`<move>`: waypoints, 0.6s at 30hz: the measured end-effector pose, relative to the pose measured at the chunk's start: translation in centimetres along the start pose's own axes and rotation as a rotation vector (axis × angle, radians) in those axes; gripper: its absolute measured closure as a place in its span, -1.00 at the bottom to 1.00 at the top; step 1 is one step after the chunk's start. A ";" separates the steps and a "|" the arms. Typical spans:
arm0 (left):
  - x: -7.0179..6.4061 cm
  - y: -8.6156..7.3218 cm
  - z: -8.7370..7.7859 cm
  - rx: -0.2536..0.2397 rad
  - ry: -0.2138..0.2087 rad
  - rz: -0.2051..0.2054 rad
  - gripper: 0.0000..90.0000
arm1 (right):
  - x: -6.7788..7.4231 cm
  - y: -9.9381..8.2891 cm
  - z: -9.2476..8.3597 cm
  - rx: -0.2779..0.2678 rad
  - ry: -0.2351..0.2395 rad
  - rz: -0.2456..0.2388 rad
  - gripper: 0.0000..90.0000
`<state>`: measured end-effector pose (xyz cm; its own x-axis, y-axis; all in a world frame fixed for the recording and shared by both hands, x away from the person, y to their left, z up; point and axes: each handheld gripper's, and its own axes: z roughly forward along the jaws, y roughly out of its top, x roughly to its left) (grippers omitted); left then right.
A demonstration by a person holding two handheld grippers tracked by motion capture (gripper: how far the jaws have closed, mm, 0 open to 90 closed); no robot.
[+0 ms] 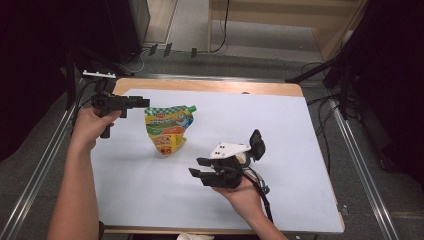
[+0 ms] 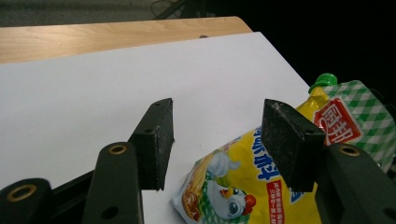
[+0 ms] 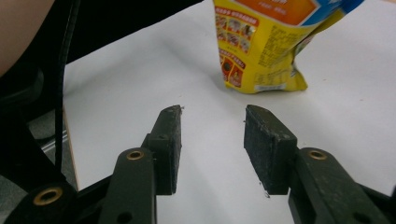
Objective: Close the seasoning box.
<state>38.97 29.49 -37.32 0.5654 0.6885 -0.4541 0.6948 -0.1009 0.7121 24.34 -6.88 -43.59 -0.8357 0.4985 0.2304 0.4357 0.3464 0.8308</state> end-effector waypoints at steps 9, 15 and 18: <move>0.4 -0.5 0.5 0.021 0.021 0.030 -0.08 | -1.8 0.8 -2.5 -0.019 -0.021 0.038 0.41; 0.6 -0.8 0.9 0.036 0.020 0.030 -0.09 | -2.8 1.2 -4.0 -0.028 -0.041 0.052 0.49; 0.7 -0.9 1.0 0.030 0.015 0.038 -0.09 | -3.3 1.2 -4.6 -0.025 -0.049 0.058 0.56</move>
<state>39.20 29.35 -38.77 0.5853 0.6945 -0.4184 0.6860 -0.1491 0.7122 26.09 -11.76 -40.97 -0.7917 0.5557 0.2536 0.4735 0.2960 0.8296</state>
